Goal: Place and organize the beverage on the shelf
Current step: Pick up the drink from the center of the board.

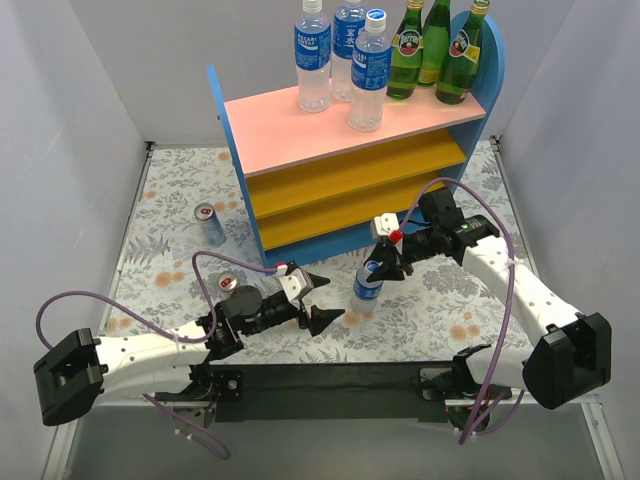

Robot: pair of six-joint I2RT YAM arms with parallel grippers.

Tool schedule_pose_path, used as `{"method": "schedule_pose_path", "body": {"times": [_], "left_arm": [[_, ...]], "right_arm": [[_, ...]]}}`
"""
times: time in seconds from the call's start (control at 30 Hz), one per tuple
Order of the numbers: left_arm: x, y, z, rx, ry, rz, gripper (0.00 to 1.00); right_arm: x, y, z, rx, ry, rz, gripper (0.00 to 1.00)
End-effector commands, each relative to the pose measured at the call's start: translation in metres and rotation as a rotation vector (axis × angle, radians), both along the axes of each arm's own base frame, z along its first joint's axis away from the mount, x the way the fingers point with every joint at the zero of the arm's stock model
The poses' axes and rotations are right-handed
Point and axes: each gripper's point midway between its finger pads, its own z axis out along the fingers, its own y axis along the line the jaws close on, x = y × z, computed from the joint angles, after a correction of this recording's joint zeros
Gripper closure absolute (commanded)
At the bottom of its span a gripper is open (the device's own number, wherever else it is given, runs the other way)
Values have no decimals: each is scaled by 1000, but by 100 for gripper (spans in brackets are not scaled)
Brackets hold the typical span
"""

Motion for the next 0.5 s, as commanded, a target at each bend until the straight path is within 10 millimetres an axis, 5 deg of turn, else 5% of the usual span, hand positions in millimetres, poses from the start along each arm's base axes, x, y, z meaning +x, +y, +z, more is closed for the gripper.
{"method": "schedule_pose_path", "body": {"times": [0.0, 0.1, 0.47], "left_arm": [[-1, -4, 1, -1, -84, -30, 25], [1, -11, -3, 3, -132, -49, 24], [30, -55, 5, -39, -217, -19, 22]], "right_arm": [[5, 5, 15, 17, -37, 3, 70], [5, 4, 20, 18, -46, -6, 98], [-10, 4, 81, 75, -121, 3, 99]]}}
